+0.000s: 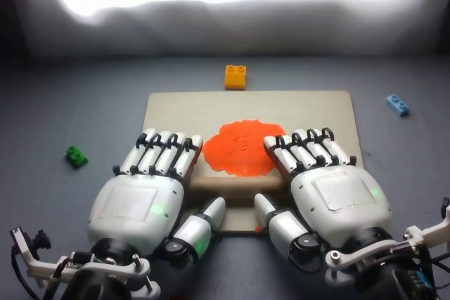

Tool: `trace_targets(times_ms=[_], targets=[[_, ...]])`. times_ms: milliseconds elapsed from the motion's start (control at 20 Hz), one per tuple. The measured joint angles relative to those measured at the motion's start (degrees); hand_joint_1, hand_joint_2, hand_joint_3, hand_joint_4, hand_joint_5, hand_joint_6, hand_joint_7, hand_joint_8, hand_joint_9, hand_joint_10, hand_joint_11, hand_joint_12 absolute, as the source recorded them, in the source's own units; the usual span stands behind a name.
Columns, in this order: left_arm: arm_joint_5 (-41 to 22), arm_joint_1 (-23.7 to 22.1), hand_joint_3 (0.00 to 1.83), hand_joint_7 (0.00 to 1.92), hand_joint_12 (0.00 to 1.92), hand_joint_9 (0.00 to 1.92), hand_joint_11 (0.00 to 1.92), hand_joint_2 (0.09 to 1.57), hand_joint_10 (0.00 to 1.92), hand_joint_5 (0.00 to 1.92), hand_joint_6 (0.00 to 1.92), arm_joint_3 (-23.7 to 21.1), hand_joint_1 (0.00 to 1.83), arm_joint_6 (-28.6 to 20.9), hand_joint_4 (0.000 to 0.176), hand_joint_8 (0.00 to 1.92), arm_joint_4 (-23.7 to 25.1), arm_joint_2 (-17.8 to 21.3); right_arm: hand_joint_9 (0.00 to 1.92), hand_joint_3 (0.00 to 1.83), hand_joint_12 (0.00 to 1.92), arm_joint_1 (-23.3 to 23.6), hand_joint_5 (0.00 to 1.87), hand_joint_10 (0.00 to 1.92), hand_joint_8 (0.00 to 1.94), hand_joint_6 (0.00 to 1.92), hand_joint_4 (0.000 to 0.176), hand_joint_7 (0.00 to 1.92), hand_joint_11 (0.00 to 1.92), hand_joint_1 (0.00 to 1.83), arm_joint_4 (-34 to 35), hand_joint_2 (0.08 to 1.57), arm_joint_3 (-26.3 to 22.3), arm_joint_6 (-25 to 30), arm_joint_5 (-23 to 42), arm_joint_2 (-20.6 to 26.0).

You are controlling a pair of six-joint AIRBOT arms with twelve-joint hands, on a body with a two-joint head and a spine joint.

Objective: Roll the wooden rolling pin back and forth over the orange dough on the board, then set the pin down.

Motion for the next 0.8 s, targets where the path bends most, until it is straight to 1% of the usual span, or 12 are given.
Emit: trace_targets(times_ms=[150,300,450,650,800], targets=[[-0.07,-0.07,0.01,0.08,0.00,0.03,0.00,1.46,0.00,0.09,0.01,0.37,0.00,-0.02,0.000,0.01,0.24,-0.20,0.13,0.04,0.36,0.00,0.17,0.01,0.00,0.01,0.000,0.19,0.00,0.00,-0.04,1.57,0.39,0.00,0.07,-0.20],[-0.04,-0.07,0.01,0.08,0.00,0.03,0.00,1.46,0.01,0.09,0.01,0.59,0.00,-0.13,0.000,0.01,0.13,-0.26,0.11,0.02,0.26,0.00,0.14,0.00,0.00,0.00,0.000,0.16,0.00,0.00,-0.11,1.57,0.63,0.00,-0.04,-0.22],[0.02,-0.07,0.01,0.06,0.00,0.01,0.00,1.46,0.00,0.07,0.00,1.29,0.00,-0.63,0.000,0.00,0.31,-0.59,0.10,0.03,0.25,0.00,0.15,0.00,0.00,0.01,0.000,0.16,0.00,0.00,-0.07,1.57,0.85,0.00,-0.13,-0.22],[0.48,-0.57,0.01,0.04,0.00,0.00,0.00,1.46,0.00,0.04,0.00,1.36,0.00,-0.79,0.000,0.00,0.04,-0.61,0.05,0.06,0.11,0.00,0.11,0.00,0.00,0.00,0.000,0.11,0.00,0.00,-0.17,1.57,1.42,0.04,-0.35,-0.22],[0.94,-0.79,0.01,0.04,0.00,0.00,0.00,1.46,0.00,0.04,0.00,1.77,0.00,-0.81,0.000,0.00,0.13,-0.66,0.04,0.05,0.10,0.00,0.10,0.00,0.00,0.00,0.000,0.10,0.00,0.00,-0.13,1.57,1.68,0.07,-0.35,-0.22]])
